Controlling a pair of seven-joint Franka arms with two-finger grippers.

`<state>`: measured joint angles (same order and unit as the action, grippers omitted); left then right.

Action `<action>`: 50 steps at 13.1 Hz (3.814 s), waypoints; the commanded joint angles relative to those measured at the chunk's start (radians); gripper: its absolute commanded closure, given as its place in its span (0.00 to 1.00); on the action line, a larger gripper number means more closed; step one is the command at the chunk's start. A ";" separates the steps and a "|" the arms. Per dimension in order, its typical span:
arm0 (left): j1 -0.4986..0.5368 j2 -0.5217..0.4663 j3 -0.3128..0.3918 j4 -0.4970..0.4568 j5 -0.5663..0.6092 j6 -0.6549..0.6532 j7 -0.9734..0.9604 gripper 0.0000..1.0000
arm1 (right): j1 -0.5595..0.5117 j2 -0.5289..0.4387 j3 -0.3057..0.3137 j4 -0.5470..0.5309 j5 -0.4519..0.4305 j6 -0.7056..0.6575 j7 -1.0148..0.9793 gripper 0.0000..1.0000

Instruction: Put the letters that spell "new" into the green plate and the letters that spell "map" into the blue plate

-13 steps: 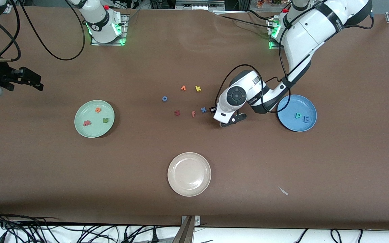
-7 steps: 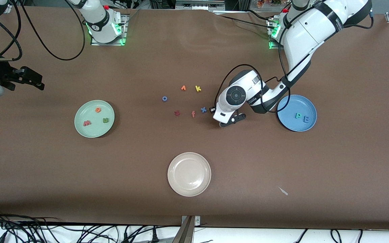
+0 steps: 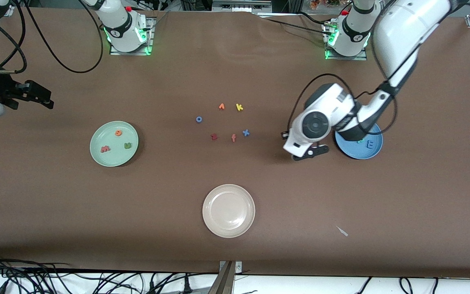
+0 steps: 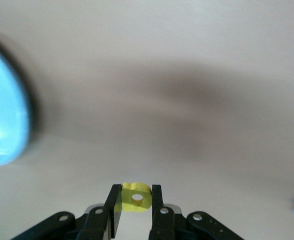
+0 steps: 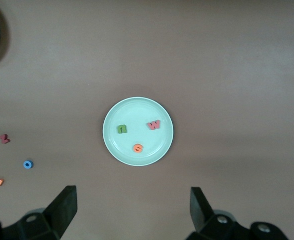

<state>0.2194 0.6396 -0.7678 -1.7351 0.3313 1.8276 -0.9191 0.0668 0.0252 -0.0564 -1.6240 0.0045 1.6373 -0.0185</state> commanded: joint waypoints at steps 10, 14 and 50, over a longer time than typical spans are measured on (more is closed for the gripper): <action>0.370 0.077 -0.004 -0.061 0.192 -0.110 0.513 0.71 | -0.001 -0.007 0.004 0.012 0.002 -0.021 -0.005 0.00; 0.383 0.054 -0.011 -0.028 0.181 -0.113 0.514 0.00 | -0.001 -0.007 0.004 0.012 0.002 -0.021 -0.005 0.00; -0.242 -0.337 0.637 0.200 -0.347 -0.070 0.924 0.01 | 0.011 -0.008 0.004 0.012 0.000 -0.057 -0.006 0.00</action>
<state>-0.0037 0.4320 -0.1689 -1.3465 0.0275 1.6420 -0.0337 0.0771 0.0249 -0.0526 -1.6229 0.0042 1.5996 -0.0185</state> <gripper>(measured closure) 0.013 0.000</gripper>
